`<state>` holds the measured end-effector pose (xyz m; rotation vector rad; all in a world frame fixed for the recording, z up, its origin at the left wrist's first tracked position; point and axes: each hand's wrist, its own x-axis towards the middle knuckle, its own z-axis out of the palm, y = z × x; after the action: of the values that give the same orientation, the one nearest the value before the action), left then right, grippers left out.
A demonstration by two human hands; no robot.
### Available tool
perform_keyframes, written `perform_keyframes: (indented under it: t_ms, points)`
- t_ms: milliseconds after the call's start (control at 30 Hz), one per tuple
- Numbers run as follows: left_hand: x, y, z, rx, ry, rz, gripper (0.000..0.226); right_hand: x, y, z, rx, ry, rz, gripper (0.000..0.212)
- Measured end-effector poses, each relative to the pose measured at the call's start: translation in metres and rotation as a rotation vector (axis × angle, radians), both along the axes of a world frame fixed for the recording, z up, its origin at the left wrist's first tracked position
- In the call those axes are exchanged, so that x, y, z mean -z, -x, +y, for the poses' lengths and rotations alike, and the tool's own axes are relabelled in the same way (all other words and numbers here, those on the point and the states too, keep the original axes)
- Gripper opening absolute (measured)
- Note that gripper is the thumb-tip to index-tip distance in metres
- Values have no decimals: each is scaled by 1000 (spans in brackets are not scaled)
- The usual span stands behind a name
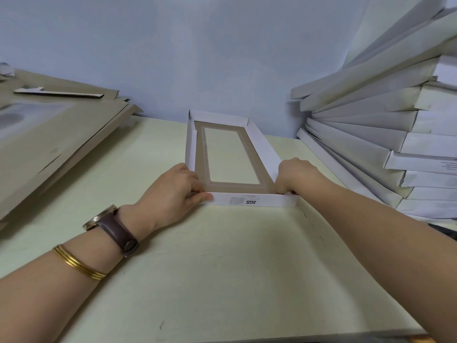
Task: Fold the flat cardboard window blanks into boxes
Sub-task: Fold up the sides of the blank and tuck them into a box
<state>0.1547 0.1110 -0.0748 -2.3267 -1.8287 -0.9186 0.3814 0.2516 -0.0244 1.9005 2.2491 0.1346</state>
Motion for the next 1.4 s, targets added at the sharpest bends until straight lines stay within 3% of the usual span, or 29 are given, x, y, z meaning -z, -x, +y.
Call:
perform_keyframes:
  t_ms: [400, 567, 667, 767, 1400]
  points:
    - [0, -1, -2, -4, 6, 2, 34, 5, 3, -8, -27, -47, -26, 23]
    - [-1, -1, -2, -4, 7, 6, 34, 4, 2, -9, -12, 2, 24, 5]
    - [-1, -1, -1, -4, 6, 0, 34, 4, 1, -8, -18, 60, 31, 21]
    - [0, -1, -1, -7, 8, -2, 35, 4, 1, -8, -11, 70, 26, 13]
    - [-2, -3, -2, -9, 26, -4, 36, -8, -17, 11, 79, 207, 298, 9]
